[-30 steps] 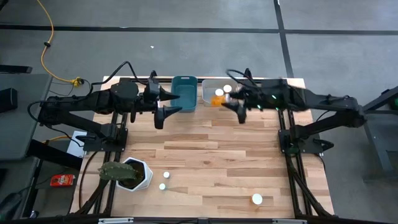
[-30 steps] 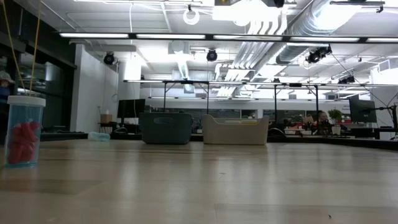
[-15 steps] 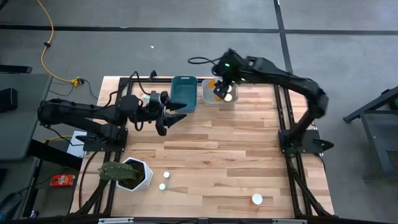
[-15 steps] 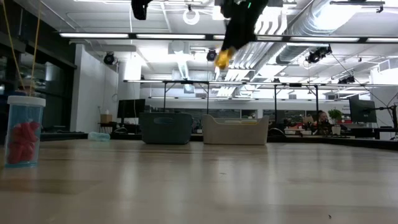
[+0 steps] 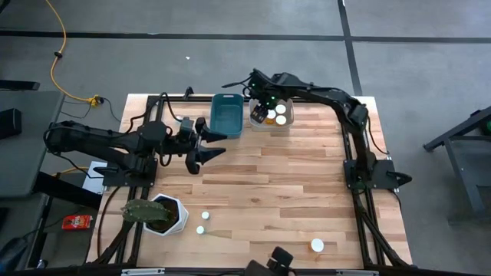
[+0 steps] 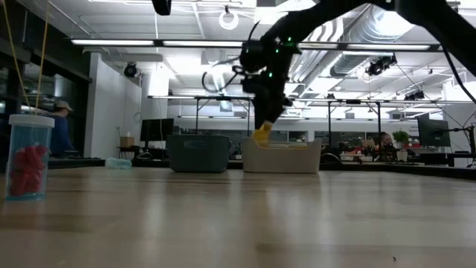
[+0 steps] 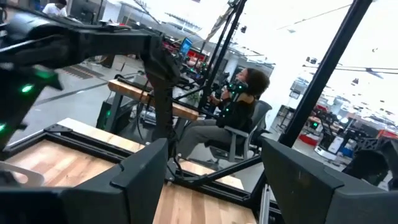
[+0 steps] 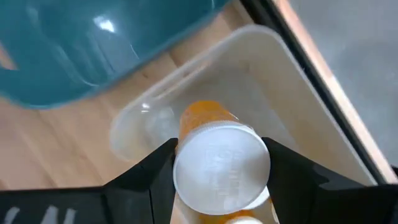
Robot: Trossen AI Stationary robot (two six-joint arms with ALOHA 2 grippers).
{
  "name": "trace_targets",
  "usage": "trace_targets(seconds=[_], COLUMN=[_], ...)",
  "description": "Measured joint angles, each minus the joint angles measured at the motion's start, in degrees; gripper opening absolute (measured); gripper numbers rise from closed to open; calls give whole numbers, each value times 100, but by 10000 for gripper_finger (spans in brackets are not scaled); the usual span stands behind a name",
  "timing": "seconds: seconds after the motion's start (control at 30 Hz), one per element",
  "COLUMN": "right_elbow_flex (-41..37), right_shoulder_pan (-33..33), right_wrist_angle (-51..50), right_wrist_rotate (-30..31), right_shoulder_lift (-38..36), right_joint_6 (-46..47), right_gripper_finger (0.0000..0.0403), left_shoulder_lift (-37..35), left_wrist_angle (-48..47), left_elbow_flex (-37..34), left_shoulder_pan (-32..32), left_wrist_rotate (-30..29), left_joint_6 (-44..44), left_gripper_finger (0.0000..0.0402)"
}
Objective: Pick and place medicine bottles into bin by pill shape (circle, oval)
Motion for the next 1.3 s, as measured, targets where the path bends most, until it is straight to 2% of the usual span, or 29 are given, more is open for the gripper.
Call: trace_targets(seconds=[0.27,0.57,0.67,0.9,1.03,1.17,1.3], right_elbow_flex=[0,4,4,4,4,4,-61], right_shoulder_pan=[11,9,9,9,9,9,55], right_wrist_angle=[-68,-63,-67,-19,4,-15,-76], right_wrist_rotate=[-4,-4,-4,-4,-8,-58,-200], right_shoulder_lift=[426,509,509,509,503,290,-289], right_joint_6=[-4,-7,-5,-19,-128,-379,-743], right_gripper_finger=[186,188,205,269,282,283,283], left_shoulder_lift=[2,2,2,3,4,4,7], left_wrist_angle=[-118,-251,-251,-255,-257,-298,-414], left_elbow_flex=[1,1,1,3,3,3,3], left_shoulder_pan=[0,0,0,0,0,0,0], left_wrist_rotate=[8,32,32,32,32,32,7], left_joint_6=[1,-87,-96,-96,-96,-98,-98], left_gripper_finger=[248,248,248,248,248,248,248])
